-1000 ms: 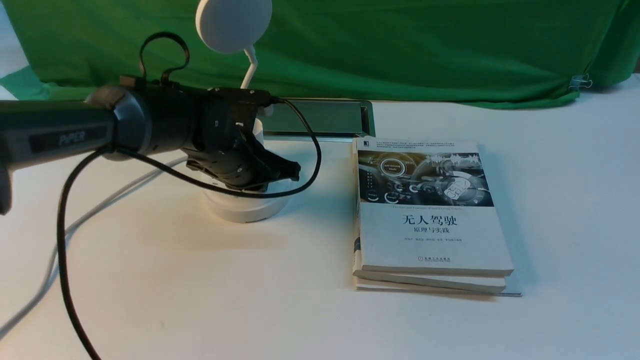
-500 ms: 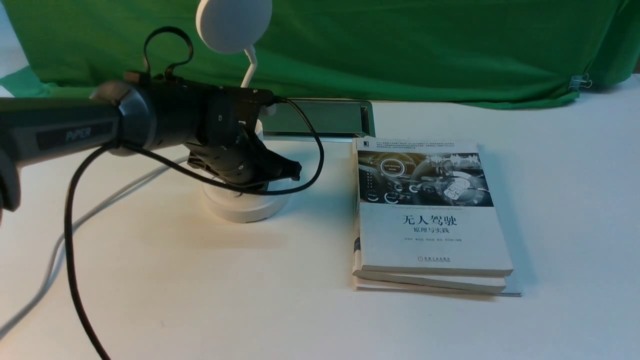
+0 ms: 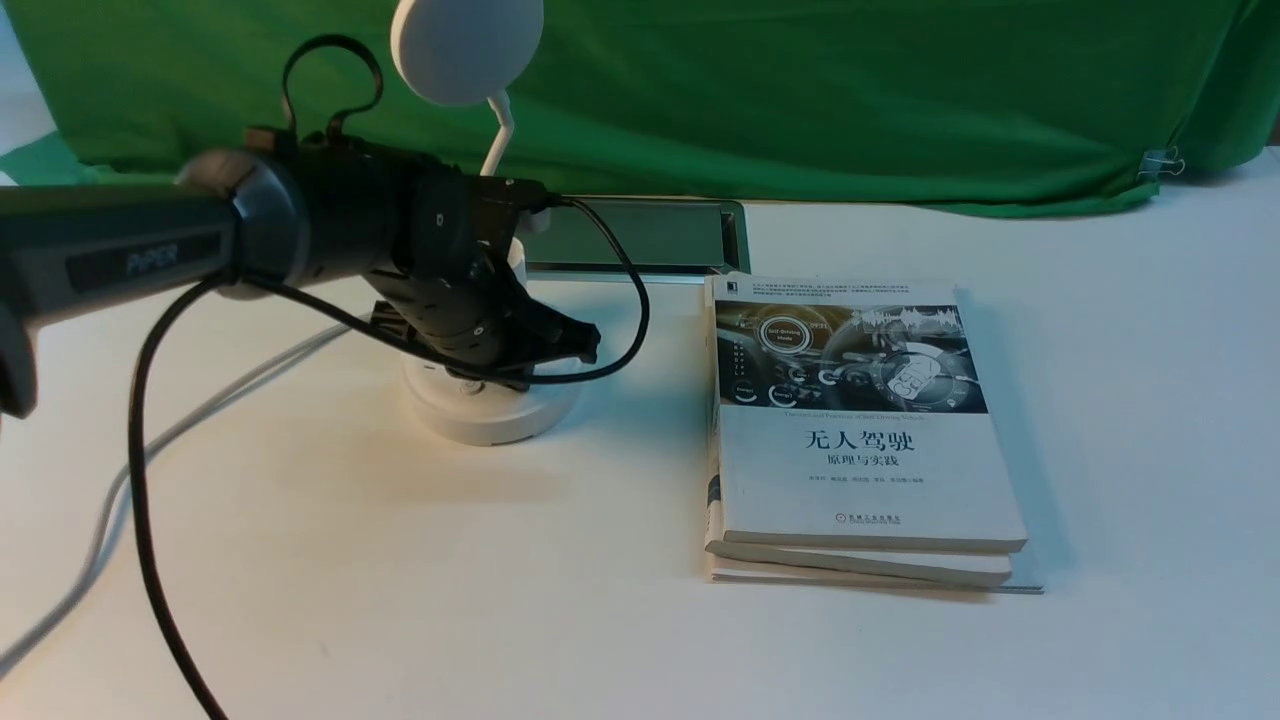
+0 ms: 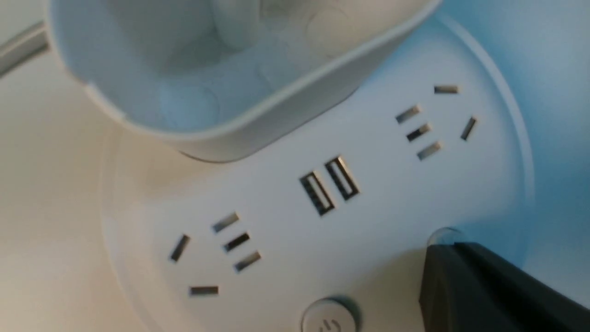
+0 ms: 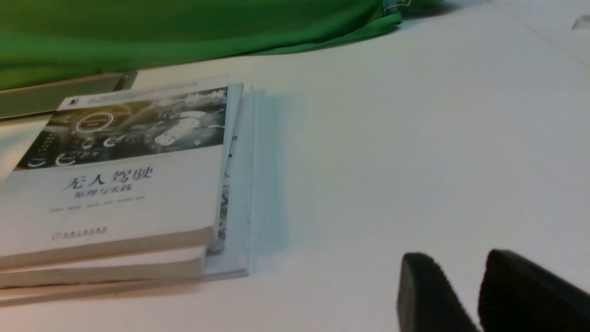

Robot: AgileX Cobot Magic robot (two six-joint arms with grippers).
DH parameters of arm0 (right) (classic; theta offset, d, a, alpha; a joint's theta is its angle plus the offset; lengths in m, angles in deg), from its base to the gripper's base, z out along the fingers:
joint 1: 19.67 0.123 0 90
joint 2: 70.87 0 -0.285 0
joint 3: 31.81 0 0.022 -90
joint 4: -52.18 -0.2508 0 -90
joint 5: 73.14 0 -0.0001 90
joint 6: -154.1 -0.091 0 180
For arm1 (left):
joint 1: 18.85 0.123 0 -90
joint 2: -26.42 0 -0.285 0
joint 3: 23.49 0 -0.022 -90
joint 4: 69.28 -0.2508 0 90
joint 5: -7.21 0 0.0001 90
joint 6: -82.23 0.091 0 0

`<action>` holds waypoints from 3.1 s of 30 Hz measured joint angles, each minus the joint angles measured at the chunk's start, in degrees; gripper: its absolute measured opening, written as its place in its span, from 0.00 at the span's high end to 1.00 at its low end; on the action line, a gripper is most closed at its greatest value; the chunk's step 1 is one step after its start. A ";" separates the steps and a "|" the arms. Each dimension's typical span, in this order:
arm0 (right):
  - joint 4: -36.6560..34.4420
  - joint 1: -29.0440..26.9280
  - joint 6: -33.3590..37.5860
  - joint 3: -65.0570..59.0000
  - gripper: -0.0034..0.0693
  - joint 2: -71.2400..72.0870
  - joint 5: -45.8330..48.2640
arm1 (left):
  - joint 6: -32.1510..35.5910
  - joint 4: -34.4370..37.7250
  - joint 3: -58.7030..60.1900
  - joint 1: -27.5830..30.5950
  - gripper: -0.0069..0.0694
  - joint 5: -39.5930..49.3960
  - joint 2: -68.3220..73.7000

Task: Turn on the desk lamp on the white desktop with your hand.
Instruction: 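Press the power button on the lamp base to turn the lamp on with the left gripper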

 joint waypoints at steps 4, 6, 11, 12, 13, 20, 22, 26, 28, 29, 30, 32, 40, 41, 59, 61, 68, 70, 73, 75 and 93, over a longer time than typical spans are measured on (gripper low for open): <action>0.00 0.00 0.00 0.00 0.62 0.00 0.00 | 0.00 0.00 0.00 0.00 0.91 -1.12 0.05; 0.00 0.00 0.00 0.00 0.62 0.00 0.00 | 0.00 0.00 0.00 0.00 0.91 -1.41 0.05; 0.00 0.00 0.00 0.00 0.62 0.00 0.00 | 0.00 0.27 0.00 0.00 0.91 -3.16 0.09; 0.00 0.00 0.00 0.00 0.62 0.00 0.00 | 0.00 0.57 0.00 0.00 0.91 -3.55 0.09; 0.00 0.00 0.00 0.00 0.62 0.00 0.00 | 0.00 0.64 0.00 0.00 0.91 -3.60 0.09; 0.00 0.00 0.00 0.00 0.62 0.00 0.00 | 0.00 2.42 0.00 0.00 0.91 -4.04 0.09; 0.00 0.00 0.00 0.00 0.62 0.00 0.00 | 0.00 2.42 0.00 0.00 0.91 -4.11 0.28; 0.00 0.00 0.00 0.00 0.62 0.00 0.00 | 0.00 1.81 0.00 0.00 0.91 -5.24 1.07; 0.00 0.00 0.00 0.00 0.62 0.00 0.00 | 0.00 0.85 -0.43 0.00 0.91 -5.87 1.95; 0.00 0.00 0.00 0.00 0.62 0.00 0.00 | 0.00 0.61 -0.65 0.00 0.91 -5.56 2.21; 0.00 0.00 0.00 0.00 0.62 0.00 0.00 | 0.00 0.39 -0.88 0.00 0.91 -5.12 2.32; 0.00 0.00 0.00 0.00 0.62 0.00 0.00 | 0.00 0.34 -1.06 0.00 0.91 -4.81 2.46; 0.00 0.00 0.00 0.00 0.62 0.00 0.00 | 0.00 0.03 -0.85 0.00 0.91 -5.15 1.52; 0.00 0.00 0.00 0.00 0.62 0.00 0.00 | 0.00 0.03 -0.66 -0.04 0.91 -5.10 1.16; 0.00 0.00 0.00 0.00 0.62 0.00 0.00 | 0.43 1.44 -0.31 -0.04 0.91 -3.89 0.98; 0.00 0.00 0.00 0.00 0.62 0.00 0.00 | 0.43 1.50 -0.38 -0.04 0.91 -4.11 1.19; 0.00 0.00 0.00 0.00 0.62 0.00 0.00 | 0.64 3.11 0.91 -0.04 0.91 -6.57 1.61; 0.00 0.00 0.00 0.00 0.62 0.00 0.00 | 0.64 2.50 1.56 -0.04 0.91 -7.76 1.33; 0.00 0.00 0.00 0.00 0.62 0.00 0.00 | 0.64 1.48 1.56 -0.04 0.91 -7.93 1.12; 0.00 0.00 0.00 0.00 0.62 0.00 0.00 | 0.64 0.32 1.00 -0.06 0.91 -7.19 0.92; 0.00 0.00 0.00 0.00 0.62 0.00 0.00 | 0.90 0.65 0.66 -0.06 0.91 -2.00 -0.49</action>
